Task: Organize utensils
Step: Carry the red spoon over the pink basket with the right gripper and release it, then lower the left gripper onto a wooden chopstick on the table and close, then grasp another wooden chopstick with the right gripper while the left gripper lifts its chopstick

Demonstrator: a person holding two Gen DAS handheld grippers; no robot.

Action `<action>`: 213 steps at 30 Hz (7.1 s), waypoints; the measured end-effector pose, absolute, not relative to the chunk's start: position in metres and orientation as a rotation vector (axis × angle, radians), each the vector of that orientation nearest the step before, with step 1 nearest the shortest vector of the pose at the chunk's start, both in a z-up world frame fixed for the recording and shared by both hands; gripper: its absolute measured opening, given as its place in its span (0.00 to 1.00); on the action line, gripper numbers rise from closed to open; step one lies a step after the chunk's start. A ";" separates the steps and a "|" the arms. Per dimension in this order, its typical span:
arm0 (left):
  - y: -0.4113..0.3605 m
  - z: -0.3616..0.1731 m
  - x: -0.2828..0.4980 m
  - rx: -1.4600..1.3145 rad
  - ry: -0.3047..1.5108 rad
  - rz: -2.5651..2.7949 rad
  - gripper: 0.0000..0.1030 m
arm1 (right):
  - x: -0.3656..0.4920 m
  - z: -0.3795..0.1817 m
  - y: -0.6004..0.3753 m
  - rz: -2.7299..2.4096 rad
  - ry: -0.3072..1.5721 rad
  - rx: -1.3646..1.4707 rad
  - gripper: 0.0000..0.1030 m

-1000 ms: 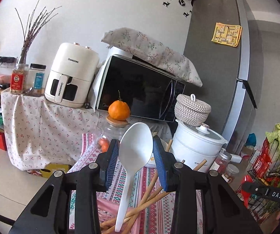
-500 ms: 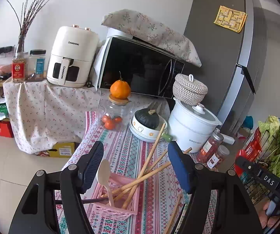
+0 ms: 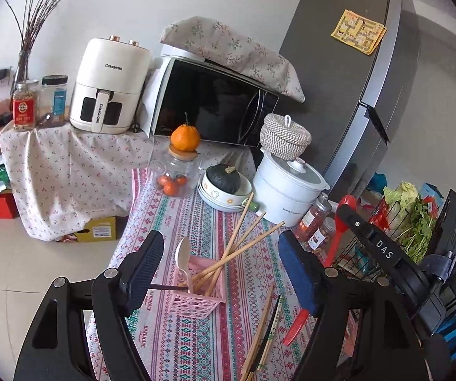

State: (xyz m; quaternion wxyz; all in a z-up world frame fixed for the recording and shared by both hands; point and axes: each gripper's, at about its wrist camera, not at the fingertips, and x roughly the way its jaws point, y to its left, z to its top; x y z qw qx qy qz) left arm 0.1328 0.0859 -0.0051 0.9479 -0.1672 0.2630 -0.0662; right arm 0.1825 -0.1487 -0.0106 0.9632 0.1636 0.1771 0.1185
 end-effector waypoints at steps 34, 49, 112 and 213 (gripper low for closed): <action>0.189 -0.053 0.159 -0.484 0.725 0.037 0.79 | 0.219 -0.051 -0.016 0.116 0.145 -0.051 0.03; 0.190 -0.069 0.165 -0.493 0.815 0.015 0.79 | 0.191 -0.079 -0.060 0.421 0.698 0.089 0.47; 0.193 -0.069 0.156 -0.478 0.831 0.011 0.79 | 0.206 -0.035 -0.031 0.306 0.528 0.009 0.50; -0.063 -0.105 0.191 0.082 0.961 -0.278 0.04 | 0.199 -0.172 -0.284 -0.029 1.195 0.269 0.99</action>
